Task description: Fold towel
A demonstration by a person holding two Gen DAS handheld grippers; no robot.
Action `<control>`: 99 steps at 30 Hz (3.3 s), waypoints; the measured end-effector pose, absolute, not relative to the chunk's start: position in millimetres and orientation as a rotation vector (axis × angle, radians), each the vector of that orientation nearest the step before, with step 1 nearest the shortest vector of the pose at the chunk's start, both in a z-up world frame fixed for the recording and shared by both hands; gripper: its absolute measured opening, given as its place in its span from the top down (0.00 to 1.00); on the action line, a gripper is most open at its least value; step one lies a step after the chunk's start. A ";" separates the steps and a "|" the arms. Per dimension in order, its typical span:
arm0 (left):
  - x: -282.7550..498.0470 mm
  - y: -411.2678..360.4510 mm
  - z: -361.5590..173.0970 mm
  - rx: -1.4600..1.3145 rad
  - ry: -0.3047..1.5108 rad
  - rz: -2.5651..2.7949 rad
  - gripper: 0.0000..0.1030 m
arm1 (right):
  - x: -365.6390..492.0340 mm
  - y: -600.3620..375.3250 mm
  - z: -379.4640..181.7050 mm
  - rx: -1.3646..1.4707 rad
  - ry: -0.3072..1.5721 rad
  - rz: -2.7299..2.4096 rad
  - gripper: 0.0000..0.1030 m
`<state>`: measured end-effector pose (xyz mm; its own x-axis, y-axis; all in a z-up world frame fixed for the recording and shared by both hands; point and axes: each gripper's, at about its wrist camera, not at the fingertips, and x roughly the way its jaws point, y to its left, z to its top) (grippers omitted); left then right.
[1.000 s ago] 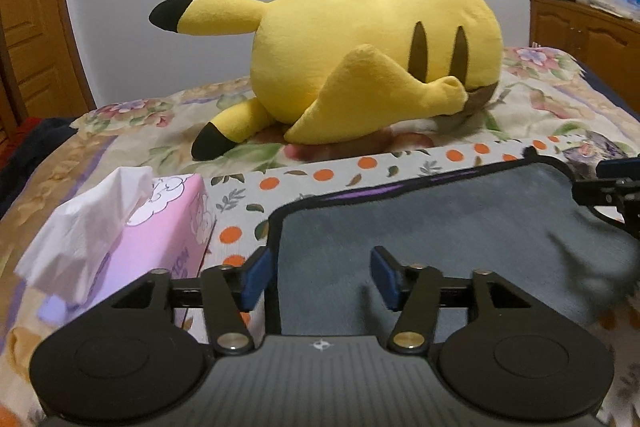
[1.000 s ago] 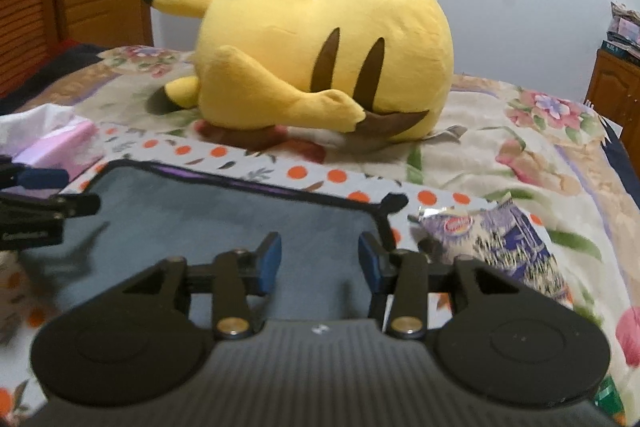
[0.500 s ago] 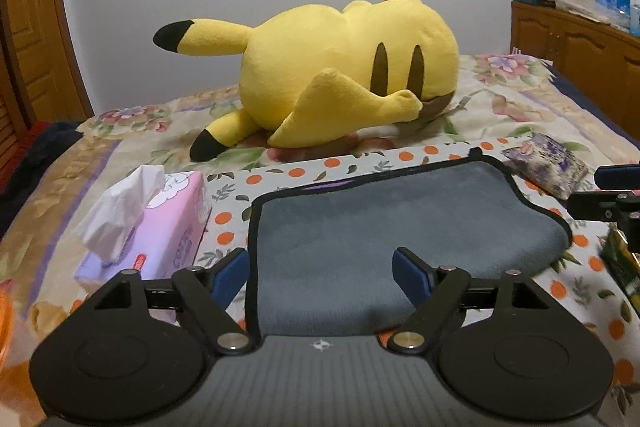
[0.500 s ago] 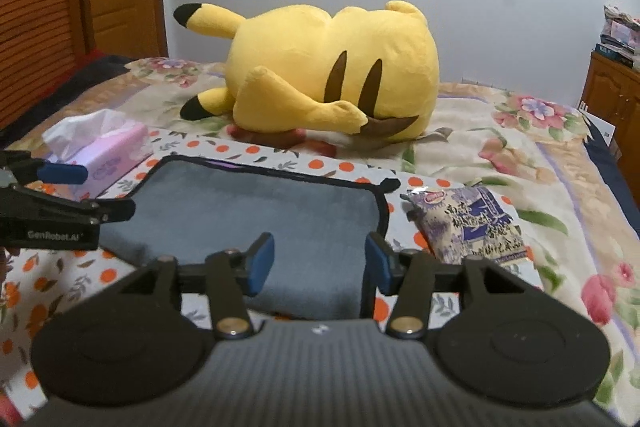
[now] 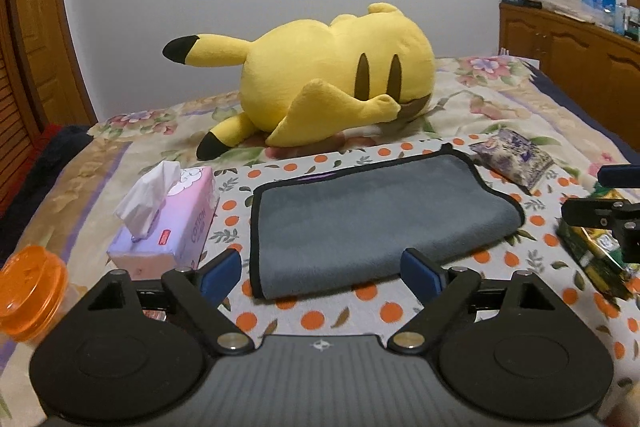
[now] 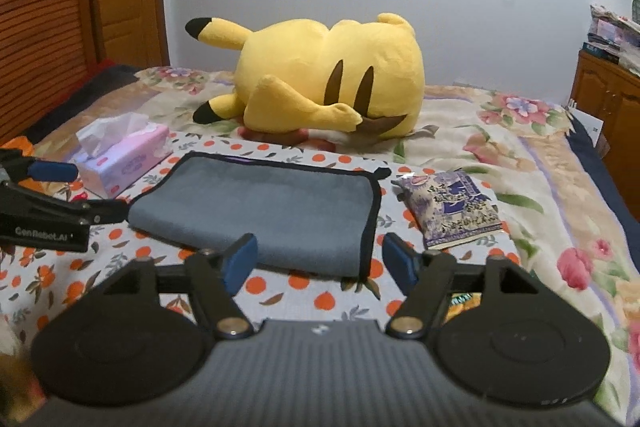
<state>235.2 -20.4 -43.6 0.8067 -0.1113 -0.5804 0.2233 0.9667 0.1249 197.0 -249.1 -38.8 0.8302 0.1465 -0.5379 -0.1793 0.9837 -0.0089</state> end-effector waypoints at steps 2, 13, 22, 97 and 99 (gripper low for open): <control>226.8 -21.4 -41.1 0.196 0.607 -0.188 0.14 | 190.1 -250.0 -36.1 -0.058 0.564 0.174 0.32; 183.9 -26.4 -30.2 0.220 0.603 -0.215 0.12 | 160.4 -252.7 -25.1 -0.060 0.546 0.169 0.31; 152.7 -27.9 -15.7 0.234 0.599 -0.222 0.11 | 136.2 -258.9 -10.9 -0.033 0.528 0.164 0.23; 27.8 -17.7 -33.7 0.145 0.640 -0.134 0.00 | 30.6 -248.7 -20.7 0.005 0.507 0.138 0.00; 27.1 -16.3 -35.9 0.135 0.639 -0.134 0.00 | 29.7 -248.3 -23.9 0.000 0.508 0.139 0.00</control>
